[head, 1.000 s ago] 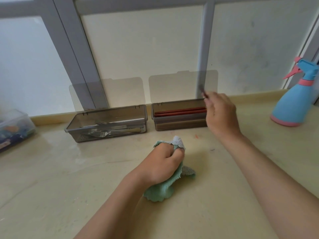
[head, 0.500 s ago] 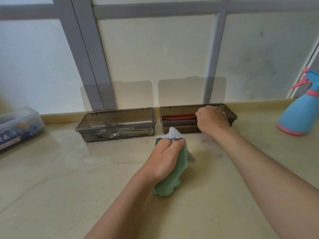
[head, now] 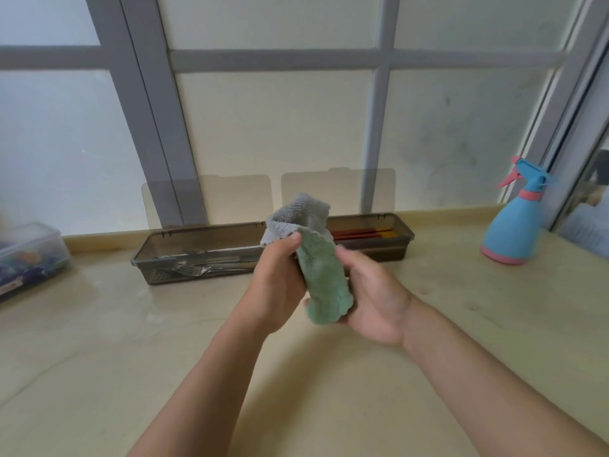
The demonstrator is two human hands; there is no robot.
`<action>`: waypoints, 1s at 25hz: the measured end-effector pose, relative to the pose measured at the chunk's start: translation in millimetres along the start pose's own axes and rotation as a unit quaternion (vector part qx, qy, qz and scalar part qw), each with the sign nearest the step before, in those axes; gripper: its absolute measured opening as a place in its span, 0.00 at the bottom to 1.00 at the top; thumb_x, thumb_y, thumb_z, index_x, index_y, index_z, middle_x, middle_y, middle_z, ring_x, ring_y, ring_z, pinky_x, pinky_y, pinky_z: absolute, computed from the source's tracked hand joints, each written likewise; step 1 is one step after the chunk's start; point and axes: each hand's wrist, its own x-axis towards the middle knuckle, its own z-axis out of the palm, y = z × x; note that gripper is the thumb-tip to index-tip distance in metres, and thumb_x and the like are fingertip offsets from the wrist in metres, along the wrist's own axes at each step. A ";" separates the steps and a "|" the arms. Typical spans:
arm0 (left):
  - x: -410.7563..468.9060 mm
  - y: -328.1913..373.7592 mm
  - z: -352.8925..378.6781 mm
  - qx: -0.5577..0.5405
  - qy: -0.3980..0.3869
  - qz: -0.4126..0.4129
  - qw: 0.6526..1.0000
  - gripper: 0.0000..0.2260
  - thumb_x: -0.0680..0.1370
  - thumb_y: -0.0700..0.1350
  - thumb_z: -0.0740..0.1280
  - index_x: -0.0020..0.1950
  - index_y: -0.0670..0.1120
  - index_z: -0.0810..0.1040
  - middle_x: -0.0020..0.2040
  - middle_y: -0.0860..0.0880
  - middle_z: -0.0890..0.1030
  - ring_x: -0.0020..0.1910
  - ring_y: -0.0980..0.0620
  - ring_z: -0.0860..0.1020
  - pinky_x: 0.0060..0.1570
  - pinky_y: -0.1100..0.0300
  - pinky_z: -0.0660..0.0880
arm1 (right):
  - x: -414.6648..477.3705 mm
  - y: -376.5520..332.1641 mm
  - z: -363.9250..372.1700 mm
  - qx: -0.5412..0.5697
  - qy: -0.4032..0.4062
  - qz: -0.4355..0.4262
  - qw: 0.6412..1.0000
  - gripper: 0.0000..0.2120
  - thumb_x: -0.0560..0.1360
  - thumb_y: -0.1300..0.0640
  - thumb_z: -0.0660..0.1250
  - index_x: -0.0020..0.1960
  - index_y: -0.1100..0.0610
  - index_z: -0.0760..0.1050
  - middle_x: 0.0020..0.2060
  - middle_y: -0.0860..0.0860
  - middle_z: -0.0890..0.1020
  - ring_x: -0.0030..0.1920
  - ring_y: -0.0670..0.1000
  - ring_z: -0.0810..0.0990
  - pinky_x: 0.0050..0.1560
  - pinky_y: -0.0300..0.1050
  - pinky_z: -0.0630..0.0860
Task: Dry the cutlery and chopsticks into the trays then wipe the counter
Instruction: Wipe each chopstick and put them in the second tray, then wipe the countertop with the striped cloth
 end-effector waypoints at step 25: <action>-116.3 153.8 -50.2 -0.111 0.279 0.047 0.953 0.19 0.85 0.50 0.56 0.60 0.38 0.79 0.54 0.38 0.85 0.50 0.42 0.85 0.52 0.47 0.79 | 4.0 31.2 115.6 -0.014 -0.054 -0.050 0.997 0.28 0.55 0.63 0.83 0.52 0.61 0.78 0.45 0.62 0.81 0.46 0.59 0.79 0.47 0.51 0.78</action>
